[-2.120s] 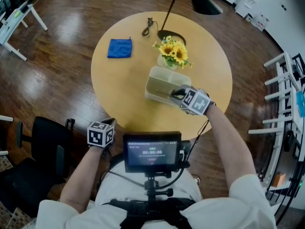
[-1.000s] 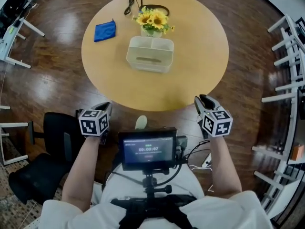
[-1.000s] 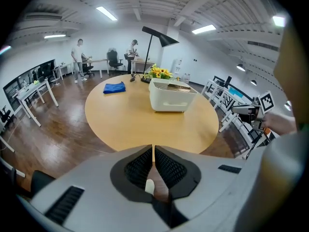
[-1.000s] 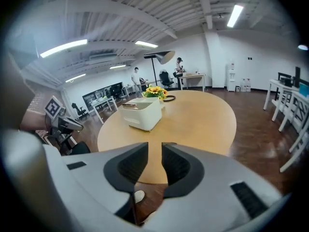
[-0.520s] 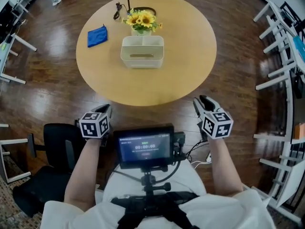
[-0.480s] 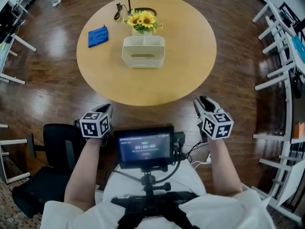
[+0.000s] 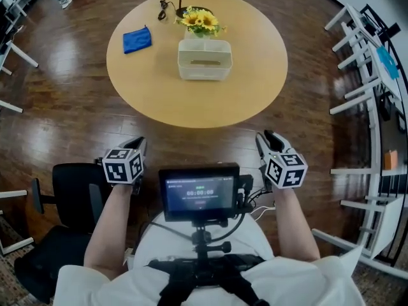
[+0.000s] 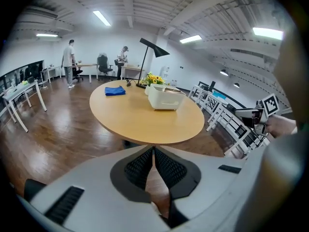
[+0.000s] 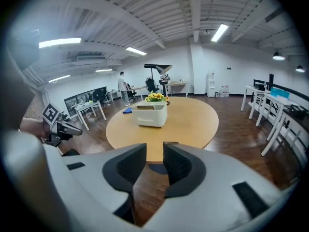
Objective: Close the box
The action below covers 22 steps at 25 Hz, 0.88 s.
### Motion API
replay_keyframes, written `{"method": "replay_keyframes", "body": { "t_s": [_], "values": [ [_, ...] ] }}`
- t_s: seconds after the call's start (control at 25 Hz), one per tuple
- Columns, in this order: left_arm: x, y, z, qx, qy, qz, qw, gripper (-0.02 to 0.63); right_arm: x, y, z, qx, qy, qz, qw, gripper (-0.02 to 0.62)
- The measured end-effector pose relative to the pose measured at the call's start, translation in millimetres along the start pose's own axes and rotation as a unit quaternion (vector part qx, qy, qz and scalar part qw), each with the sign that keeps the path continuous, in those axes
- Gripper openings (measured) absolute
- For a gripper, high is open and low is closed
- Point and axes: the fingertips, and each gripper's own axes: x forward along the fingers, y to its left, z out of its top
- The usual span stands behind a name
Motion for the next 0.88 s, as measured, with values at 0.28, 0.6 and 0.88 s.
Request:
{"method": "replay_keyframes", "body": {
  "t_s": [0.28,0.6,0.88],
  "values": [
    [-11.2,19.6,-19.5,0.003,0.005,-0.021,0.9998,0.017,-13.5,30.2,-19.5,0.009,0.005,-0.022,1.0,0.117],
    [-3.5,18.4,-20.8,0.009,0.007,-0.031,0.9994,0.017,-17.7,33.7,-23.0,0.009,0.004,-0.03,0.999,0.117],
    [-32.4,27.2,-37.8,0.012,0.004,-0.039,0.9992,0.017,-37.9,60.7,-36.2,0.008,0.003,-0.038,0.999,0.117]
  ]
}}
